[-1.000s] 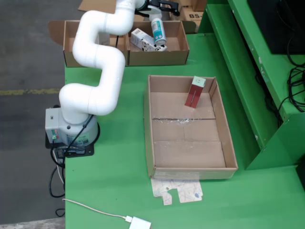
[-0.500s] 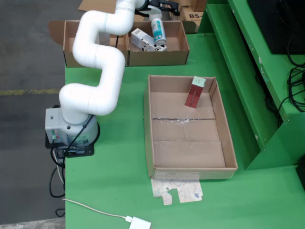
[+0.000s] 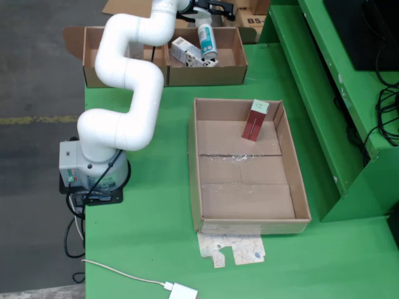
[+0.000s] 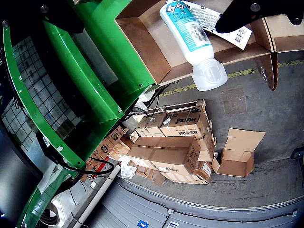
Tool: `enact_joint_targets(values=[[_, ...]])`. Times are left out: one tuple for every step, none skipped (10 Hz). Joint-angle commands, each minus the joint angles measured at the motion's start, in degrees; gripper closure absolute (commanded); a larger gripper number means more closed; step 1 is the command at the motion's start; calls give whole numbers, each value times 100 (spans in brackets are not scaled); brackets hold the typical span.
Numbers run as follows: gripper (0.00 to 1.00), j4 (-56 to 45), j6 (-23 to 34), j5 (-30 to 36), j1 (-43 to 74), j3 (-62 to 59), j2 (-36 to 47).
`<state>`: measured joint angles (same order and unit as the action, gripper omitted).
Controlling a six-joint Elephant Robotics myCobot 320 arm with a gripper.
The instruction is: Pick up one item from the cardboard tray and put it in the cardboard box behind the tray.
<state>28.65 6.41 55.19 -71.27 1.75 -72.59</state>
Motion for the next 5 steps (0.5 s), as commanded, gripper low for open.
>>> enact_joint_targets(values=[[0, 69, -4, -58, 29, -175, 147], [0, 69, -4, -58, 29, -175, 147], [0, 69, -4, -59, 12, -175, 74], [0, 68, -4, -59, -23, -175, -11], [0, 68, -3, -59, -84, -175, -130]])
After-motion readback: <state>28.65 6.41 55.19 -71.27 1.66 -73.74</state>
